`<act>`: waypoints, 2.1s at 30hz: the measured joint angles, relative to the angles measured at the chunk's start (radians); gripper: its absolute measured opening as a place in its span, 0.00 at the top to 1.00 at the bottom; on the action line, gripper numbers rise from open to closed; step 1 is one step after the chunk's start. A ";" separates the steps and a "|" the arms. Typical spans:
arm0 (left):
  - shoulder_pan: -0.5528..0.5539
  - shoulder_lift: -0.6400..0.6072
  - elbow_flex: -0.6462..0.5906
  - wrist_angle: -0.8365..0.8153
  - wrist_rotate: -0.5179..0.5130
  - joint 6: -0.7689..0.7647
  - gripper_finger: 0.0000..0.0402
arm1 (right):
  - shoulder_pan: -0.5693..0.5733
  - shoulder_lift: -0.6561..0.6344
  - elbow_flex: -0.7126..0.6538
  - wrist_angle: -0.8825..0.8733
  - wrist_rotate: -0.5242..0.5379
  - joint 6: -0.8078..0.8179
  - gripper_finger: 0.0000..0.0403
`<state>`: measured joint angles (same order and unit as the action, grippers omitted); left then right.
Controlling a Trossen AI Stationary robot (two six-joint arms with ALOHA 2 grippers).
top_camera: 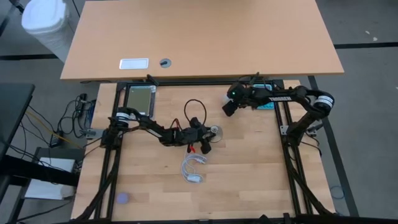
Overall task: Screw lightbulb
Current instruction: Insert the white lightbulb into the silver lamp
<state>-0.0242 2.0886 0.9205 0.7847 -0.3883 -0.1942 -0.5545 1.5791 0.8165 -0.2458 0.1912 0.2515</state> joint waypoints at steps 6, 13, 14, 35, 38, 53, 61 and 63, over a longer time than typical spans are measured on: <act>0.001 0.002 -0.002 -0.013 0.001 -0.019 0.51 | 0.016 -0.054 0.000 -0.044 -0.031 -0.011 0.66; 0.008 0.002 -0.002 -0.016 0.000 -0.027 0.51 | 0.065 -0.130 -0.057 -0.073 -0.031 0.003 0.67; 0.008 0.002 -0.002 -0.015 0.000 -0.027 0.51 | 0.073 -0.141 -0.077 -0.060 -0.031 0.013 0.67; 0.007 -0.001 0.002 -0.025 0.046 -0.106 0.51 | 0.187 -0.317 -0.309 0.089 -0.073 0.056 0.63; 0.007 -0.001 0.002 -0.029 0.047 -0.110 0.51 | 0.200 -0.317 -0.309 0.090 -0.038 0.058 0.51; 0.007 -0.002 0.002 -0.046 0.050 -0.105 0.51 | 0.165 -0.070 -0.309 0.371 0.029 0.000 0.26; 0.007 -0.002 0.002 -0.050 0.049 -0.100 0.51 | 0.145 -0.014 -0.308 0.464 0.018 -0.071 0.37; 0.007 -0.002 0.002 -0.051 0.049 -0.099 0.51 | 0.141 -0.005 -0.308 0.472 0.006 -0.071 0.42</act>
<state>-0.0174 2.0861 0.9226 0.7338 -0.3391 -0.2936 -0.4132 1.5738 0.5090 0.2259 0.1976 0.1807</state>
